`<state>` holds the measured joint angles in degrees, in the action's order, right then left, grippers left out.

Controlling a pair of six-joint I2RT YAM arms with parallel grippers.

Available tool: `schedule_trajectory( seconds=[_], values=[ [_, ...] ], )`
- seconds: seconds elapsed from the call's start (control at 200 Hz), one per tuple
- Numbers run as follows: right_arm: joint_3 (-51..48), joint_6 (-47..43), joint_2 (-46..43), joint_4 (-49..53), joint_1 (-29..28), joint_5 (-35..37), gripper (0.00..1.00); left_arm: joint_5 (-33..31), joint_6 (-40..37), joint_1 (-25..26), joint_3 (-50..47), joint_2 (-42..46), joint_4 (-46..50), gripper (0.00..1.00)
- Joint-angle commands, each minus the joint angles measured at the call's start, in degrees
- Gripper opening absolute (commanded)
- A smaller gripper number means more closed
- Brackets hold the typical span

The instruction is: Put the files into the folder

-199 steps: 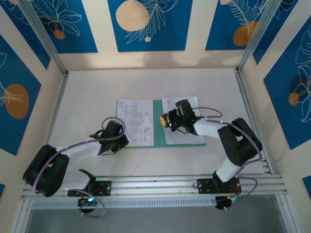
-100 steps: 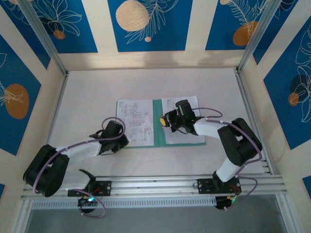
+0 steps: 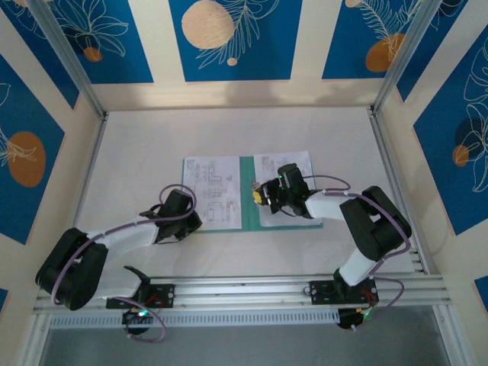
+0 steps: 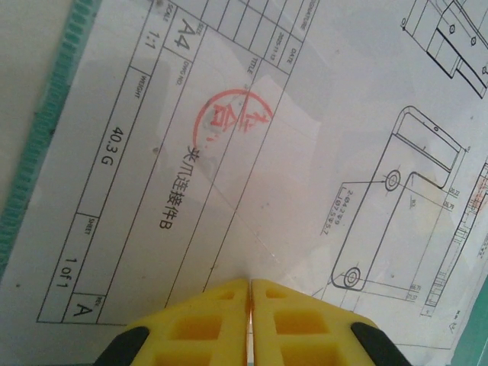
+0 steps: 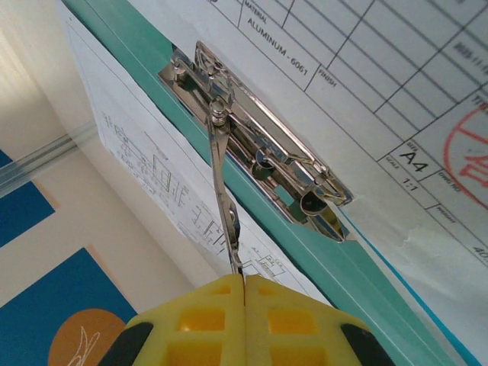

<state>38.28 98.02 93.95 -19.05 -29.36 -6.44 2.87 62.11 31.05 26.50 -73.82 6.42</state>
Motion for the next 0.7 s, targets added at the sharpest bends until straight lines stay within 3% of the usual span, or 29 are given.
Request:
schedule_trajectory(
  seconds=[0.0, 0.325, 0.695],
  values=[
    [-2.96, -0.77, -0.13, 2.1, 0.45, 1.5, 0.0, -1.39, 0.71, 0.77, -0.68, 0.86, 1.59, 0.09],
    [-5.93, -1.34, 0.61, -1.46, 0.46, 3.1, 0.0, -1.9, 0.56, 0.71, -0.74, 1.45, 2.37, 0.09],
    [-2.25, -1.52, 0.73, -0.62, -1.05, 3.01, 0.03, -1.64, 0.04, 0.71, -0.74, 1.13, 2.27, 0.08]
  ],
)
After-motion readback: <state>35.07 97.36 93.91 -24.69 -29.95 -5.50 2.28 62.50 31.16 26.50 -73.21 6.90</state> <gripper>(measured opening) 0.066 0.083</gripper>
